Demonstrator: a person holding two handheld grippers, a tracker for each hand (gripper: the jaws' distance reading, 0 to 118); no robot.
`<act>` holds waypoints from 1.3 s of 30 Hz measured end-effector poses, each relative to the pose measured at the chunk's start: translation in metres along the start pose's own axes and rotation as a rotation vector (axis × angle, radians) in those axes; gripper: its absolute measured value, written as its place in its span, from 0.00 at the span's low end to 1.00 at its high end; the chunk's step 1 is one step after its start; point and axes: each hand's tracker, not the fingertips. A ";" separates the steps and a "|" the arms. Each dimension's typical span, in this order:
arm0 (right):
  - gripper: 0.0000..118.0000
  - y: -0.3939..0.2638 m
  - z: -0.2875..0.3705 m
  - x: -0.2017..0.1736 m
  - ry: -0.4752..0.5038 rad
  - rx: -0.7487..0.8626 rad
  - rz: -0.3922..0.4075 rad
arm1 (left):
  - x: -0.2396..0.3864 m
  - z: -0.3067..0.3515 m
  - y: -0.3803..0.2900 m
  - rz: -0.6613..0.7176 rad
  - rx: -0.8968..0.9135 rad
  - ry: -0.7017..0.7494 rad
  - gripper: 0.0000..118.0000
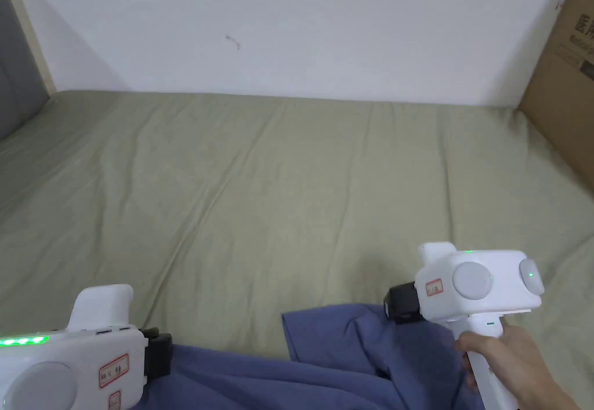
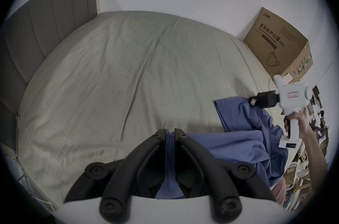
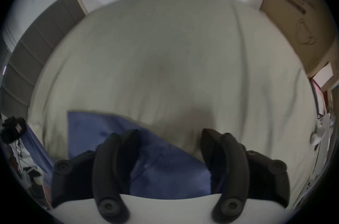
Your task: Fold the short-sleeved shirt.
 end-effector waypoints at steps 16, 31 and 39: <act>0.03 -0.001 0.069 -0.024 -0.039 0.074 0.117 | 0.008 0.041 0.009 -0.023 0.034 0.036 0.07; 0.03 0.022 0.373 0.094 -0.108 0.514 -0.135 | 0.009 0.190 0.106 -0.097 0.330 0.176 0.07; 0.03 0.001 0.449 0.084 -0.063 0.616 -0.155 | 0.030 0.237 0.142 -0.149 0.423 0.182 0.07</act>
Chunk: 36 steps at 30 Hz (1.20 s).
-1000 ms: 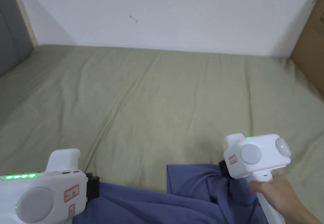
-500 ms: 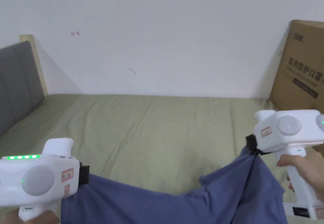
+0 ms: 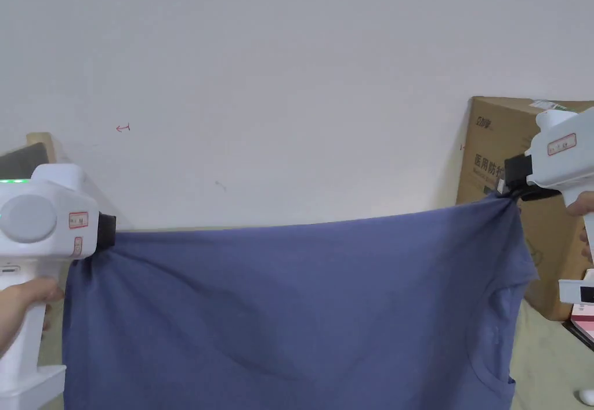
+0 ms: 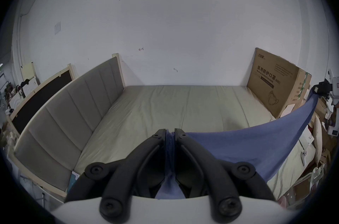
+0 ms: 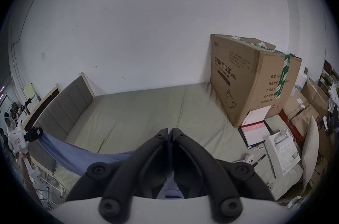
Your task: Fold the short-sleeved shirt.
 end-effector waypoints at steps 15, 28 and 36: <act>0.03 0.169 -0.034 -0.033 0.015 0.231 -0.092 | -0.005 -0.056 0.179 0.020 0.161 0.061 0.06; 0.03 0.290 -0.026 -0.057 0.019 0.406 -0.122 | -0.005 -0.076 0.297 0.006 0.379 0.136 0.06; 0.03 0.247 -0.058 -0.084 -0.008 0.358 -0.041 | -0.005 -0.121 0.266 0.014 0.351 0.160 0.06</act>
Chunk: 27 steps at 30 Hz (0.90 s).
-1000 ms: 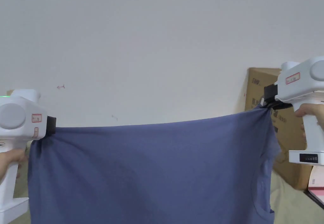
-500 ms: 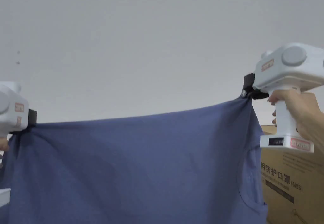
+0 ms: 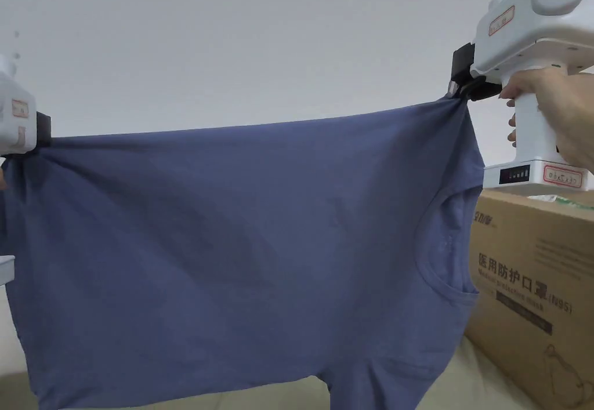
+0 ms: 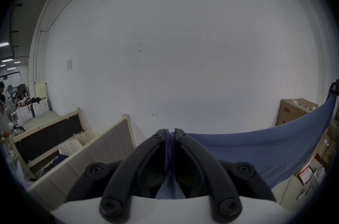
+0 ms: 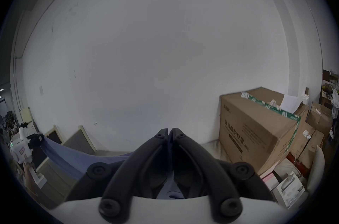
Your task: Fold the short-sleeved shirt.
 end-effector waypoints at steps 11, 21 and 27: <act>0.03 -0.244 -0.145 0.037 -0.074 -0.452 0.027 | 0.038 -0.102 -0.272 -0.093 -0.421 0.028 0.06; 0.03 -0.483 -0.165 0.075 -0.111 -0.824 -0.026 | 0.033 -0.086 -0.462 -0.103 -0.767 0.010 0.06; 0.03 -0.511 -0.078 0.091 -0.080 -0.831 -0.043 | -0.001 -0.020 -0.478 -0.053 -0.774 -0.041 0.06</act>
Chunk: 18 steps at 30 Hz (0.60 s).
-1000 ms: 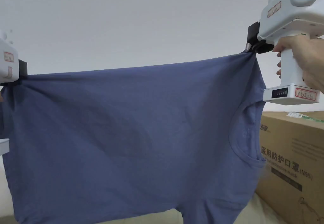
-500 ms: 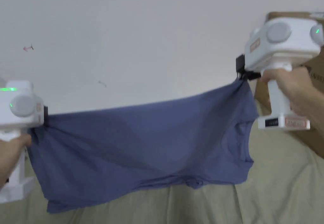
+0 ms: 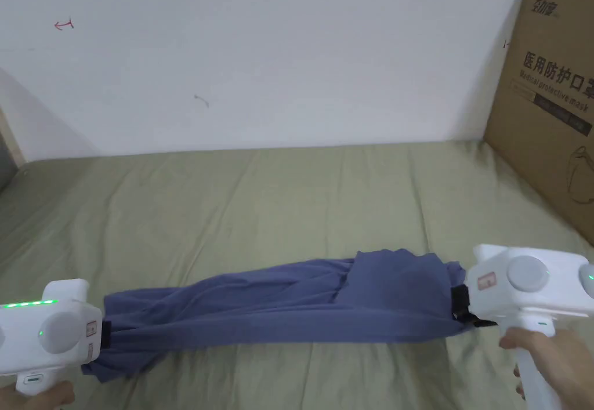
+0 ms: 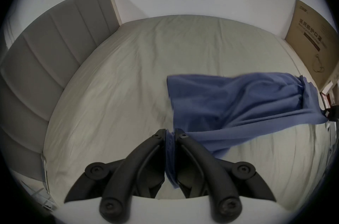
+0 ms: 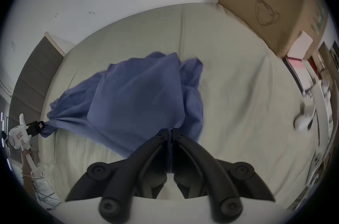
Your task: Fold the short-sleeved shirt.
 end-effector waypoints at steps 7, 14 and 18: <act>0.03 -0.122 0.094 0.010 0.029 0.047 0.030 | -0.016 0.078 -0.104 -0.117 0.026 0.005 0.06; 0.03 -0.253 0.157 0.026 0.048 -0.018 -0.043 | -0.058 0.144 -0.201 -0.051 -0.001 -0.007 0.06; 0.03 -0.305 0.176 0.033 0.055 -0.012 -0.073 | -0.070 0.169 -0.241 -0.055 -0.007 0.004 0.06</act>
